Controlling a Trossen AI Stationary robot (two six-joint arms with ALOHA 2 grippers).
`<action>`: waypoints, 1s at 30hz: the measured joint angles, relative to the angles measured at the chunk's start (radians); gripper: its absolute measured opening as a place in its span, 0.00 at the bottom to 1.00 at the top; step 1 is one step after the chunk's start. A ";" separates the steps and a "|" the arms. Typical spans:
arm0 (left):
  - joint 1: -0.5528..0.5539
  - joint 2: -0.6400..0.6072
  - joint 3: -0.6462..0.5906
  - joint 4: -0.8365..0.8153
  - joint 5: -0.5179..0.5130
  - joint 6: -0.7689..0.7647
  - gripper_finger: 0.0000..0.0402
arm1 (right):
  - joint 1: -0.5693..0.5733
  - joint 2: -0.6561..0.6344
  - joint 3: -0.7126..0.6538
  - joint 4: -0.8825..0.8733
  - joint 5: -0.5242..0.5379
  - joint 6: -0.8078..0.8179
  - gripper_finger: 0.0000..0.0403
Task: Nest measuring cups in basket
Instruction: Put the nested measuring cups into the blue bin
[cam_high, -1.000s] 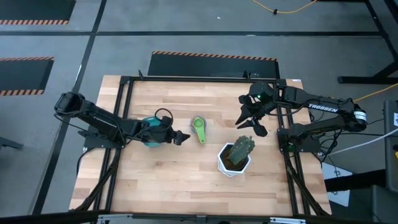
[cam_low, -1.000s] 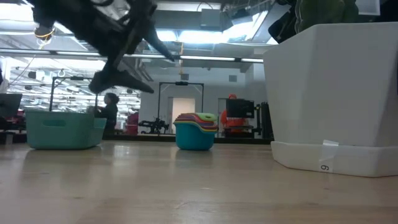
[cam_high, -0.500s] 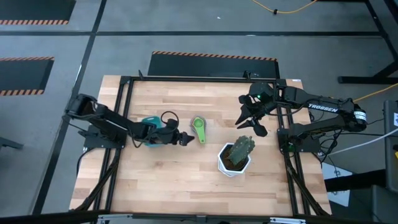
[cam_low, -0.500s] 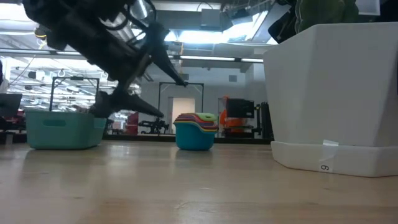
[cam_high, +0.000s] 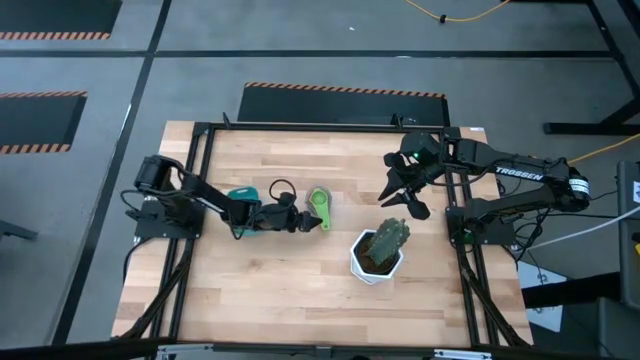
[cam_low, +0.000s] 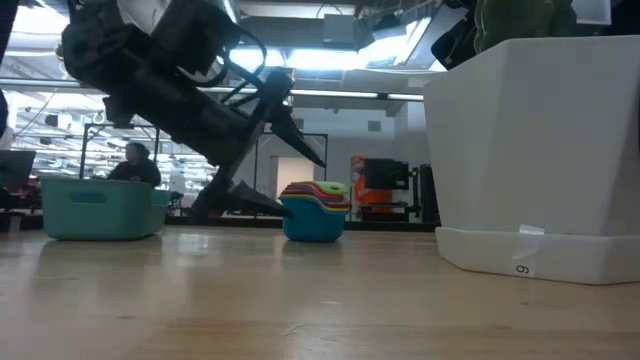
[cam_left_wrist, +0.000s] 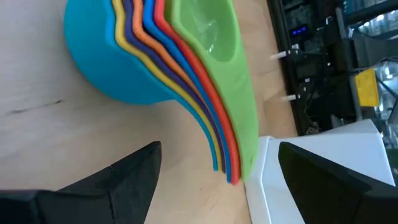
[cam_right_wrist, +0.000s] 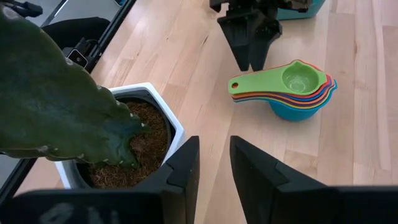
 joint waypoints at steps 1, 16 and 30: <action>0.003 0.007 0.000 0.010 0.000 0.000 0.79 | 0.000 0.000 0.000 0.000 0.000 0.000 0.23; 0.022 0.108 0.077 0.029 0.021 -0.020 0.79 | 0.000 0.000 0.000 0.000 0.000 0.000 0.23; 0.049 0.138 0.113 0.044 0.011 -0.023 0.79 | 0.000 0.000 0.000 -0.001 0.000 0.000 0.23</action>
